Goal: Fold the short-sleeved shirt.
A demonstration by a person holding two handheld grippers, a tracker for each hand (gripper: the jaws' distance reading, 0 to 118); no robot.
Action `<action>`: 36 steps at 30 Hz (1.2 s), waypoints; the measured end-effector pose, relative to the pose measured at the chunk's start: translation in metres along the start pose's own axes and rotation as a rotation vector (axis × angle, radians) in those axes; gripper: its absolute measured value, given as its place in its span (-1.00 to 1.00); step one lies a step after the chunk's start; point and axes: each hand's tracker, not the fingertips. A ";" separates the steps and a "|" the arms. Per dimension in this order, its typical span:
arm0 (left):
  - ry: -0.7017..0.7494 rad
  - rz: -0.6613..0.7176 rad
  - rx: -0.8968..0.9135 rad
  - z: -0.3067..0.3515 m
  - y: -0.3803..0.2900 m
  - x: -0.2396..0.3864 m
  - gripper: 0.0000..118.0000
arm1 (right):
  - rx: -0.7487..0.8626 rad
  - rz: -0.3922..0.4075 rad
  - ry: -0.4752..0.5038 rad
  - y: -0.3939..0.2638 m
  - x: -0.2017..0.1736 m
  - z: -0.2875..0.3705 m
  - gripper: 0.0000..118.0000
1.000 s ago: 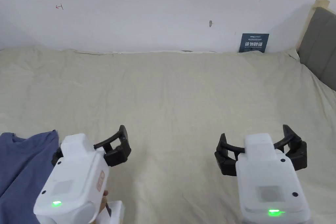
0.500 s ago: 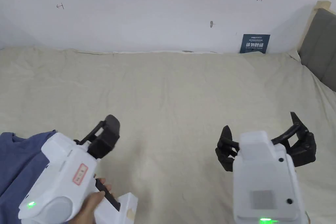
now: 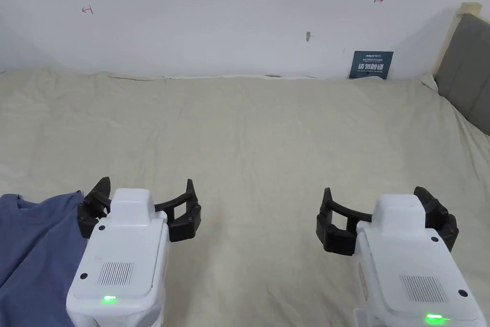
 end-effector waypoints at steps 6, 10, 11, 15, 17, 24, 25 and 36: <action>0.003 0.002 -0.006 0.003 -0.003 -0.001 1.00 | -0.001 -0.007 0.001 0.000 0.001 0.001 1.00; 0.003 0.001 -0.003 0.003 -0.004 -0.002 1.00 | -0.001 -0.004 0.005 0.001 0.001 0.002 1.00; 0.005 0.001 -0.002 0.004 -0.004 -0.002 1.00 | 0.001 -0.003 0.004 0.001 0.001 0.002 1.00; 0.008 0.001 0.002 0.004 -0.004 -0.004 1.00 | -0.001 -0.001 0.007 0.002 0.000 0.003 1.00; 0.009 -0.001 0.002 0.004 -0.005 -0.004 1.00 | -0.002 -0.002 0.010 0.002 0.000 0.003 1.00; 0.011 0.002 -0.001 0.004 -0.004 -0.005 1.00 | -0.003 0.000 0.012 0.003 0.000 0.004 1.00; 0.013 0.002 0.001 0.004 -0.004 -0.005 1.00 | -0.003 -0.002 0.011 0.003 0.000 0.003 1.00; 0.013 -0.004 0.007 0.005 -0.003 -0.006 0.91 | -0.008 -0.014 0.026 0.005 0.001 0.003 0.73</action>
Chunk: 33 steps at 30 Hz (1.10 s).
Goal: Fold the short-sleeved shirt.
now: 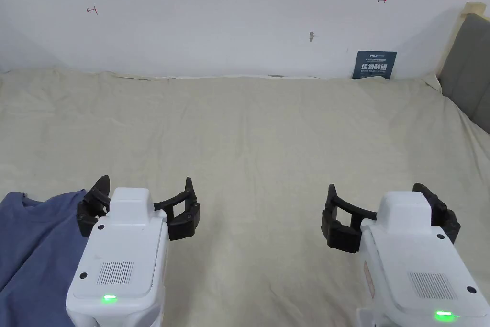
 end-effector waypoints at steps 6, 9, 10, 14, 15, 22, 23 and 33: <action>-0.041 -0.009 -0.029 0.000 0.005 0.004 -0.98 | -0.028 -0.024 0.013 0.003 0.000 -0.002 -0.96; -0.055 -0.014 -0.029 0.000 0.006 0.005 -1.00 | -0.032 -0.039 0.013 0.007 -0.002 0.000 -0.98; -0.061 -0.011 -0.033 0.000 0.006 0.006 -1.00 | -0.033 -0.041 0.017 0.008 -0.003 -0.001 -0.98; -0.058 -0.013 -0.042 -0.003 0.007 0.003 -1.00 | -0.038 -0.035 0.025 0.012 -0.008 -0.003 -0.98; -0.057 -0.013 -0.045 -0.003 0.006 0.000 -1.00 | -0.036 -0.037 0.031 0.012 -0.010 -0.004 -0.98; 0.040 -0.006 -0.052 0.004 0.006 -0.048 -1.00 | -0.012 -0.020 0.144 0.026 -0.053 -0.020 -0.98; 0.072 -0.011 -0.053 0.007 0.006 -0.059 -1.00 | -0.008 -0.023 0.174 0.029 -0.065 -0.023 -0.98; 0.394 -0.050 -0.087 0.054 0.002 -0.188 -1.00 | 0.030 0.006 0.463 0.042 -0.182 -0.035 -0.98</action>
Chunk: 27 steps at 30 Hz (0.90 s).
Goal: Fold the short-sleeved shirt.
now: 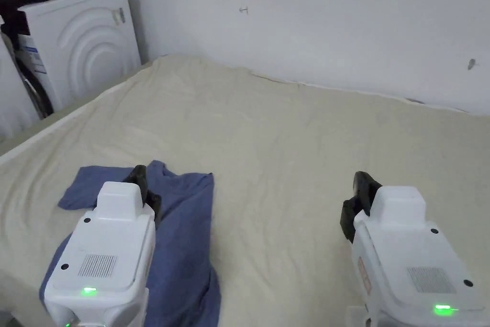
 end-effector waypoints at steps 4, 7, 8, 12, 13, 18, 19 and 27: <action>0.116 -0.013 -0.022 0.009 -0.006 -0.049 -1.00 | 0.008 0.016 0.105 0.002 -0.037 -0.013 -0.98; 0.171 -0.002 -0.048 0.015 -0.012 -0.076 -1.00 | 0.011 0.020 0.168 0.002 -0.057 -0.019 -0.98; 0.178 0.001 -0.060 0.016 -0.014 -0.083 -1.00 | 0.007 0.028 0.180 0.003 -0.062 -0.021 -0.98; 0.148 0.012 -0.175 0.009 -0.022 -0.101 -1.00 | 0.001 0.038 0.211 0.004 -0.074 -0.025 -0.98; 0.138 0.026 -0.201 0.005 -0.024 -0.104 -1.00 | 0.000 0.043 0.217 0.004 -0.075 -0.025 -0.98; 0.029 0.053 -0.300 -0.020 -0.032 -0.100 -1.00 | -0.001 0.075 0.215 0.005 -0.073 -0.022 -0.98; 0.004 0.047 -0.328 -0.029 -0.035 -0.097 -1.00 | -0.004 0.080 0.208 0.004 -0.070 -0.022 -0.98; -0.134 0.116 -0.592 -0.111 -0.059 -0.063 0.23 | -0.040 0.109 0.134 -0.003 -0.043 -0.025 -0.98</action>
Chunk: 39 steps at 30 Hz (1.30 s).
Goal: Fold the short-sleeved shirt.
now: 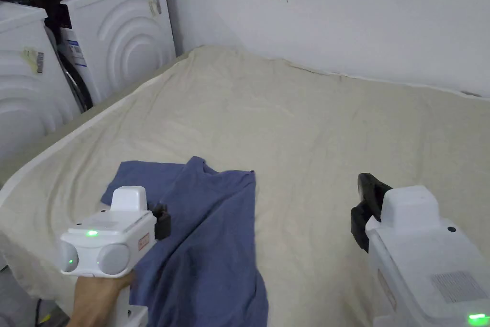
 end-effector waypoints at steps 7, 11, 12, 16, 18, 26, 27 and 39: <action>-0.012 0.102 -0.275 -0.098 -0.010 0.003 0.84 | -0.066 -0.010 -0.084 -0.020 0.029 -0.004 -0.98; -0.005 0.076 -0.354 -0.125 -0.029 0.015 0.82 | -0.116 -0.013 -0.119 -0.031 0.042 -0.005 -0.98; 0.004 0.052 -0.373 -0.129 -0.035 0.019 0.72 | -0.124 -0.011 -0.124 -0.034 0.044 -0.005 -0.98; 0.038 -0.034 -0.352 -0.126 -0.042 0.031 0.36 | -0.152 -0.013 -0.137 -0.041 0.053 -0.003 -0.98; 0.008 -0.033 -0.345 -0.119 -0.036 0.033 -0.35 | -0.157 -0.022 -0.142 -0.044 0.056 -0.001 -0.98; -0.132 0.080 -0.201 -0.053 -0.010 0.037 -0.93 | -0.140 -0.056 -0.144 -0.047 0.072 0.024 -0.98; -0.178 0.120 -0.166 -0.045 -0.003 0.038 -0.93 | -0.136 -0.059 -0.146 -0.047 0.076 0.028 -0.98; -0.608 -0.092 0.102 0.083 0.116 0.211 -0.93 | -0.065 -0.135 -0.277 -0.052 0.134 0.108 -0.98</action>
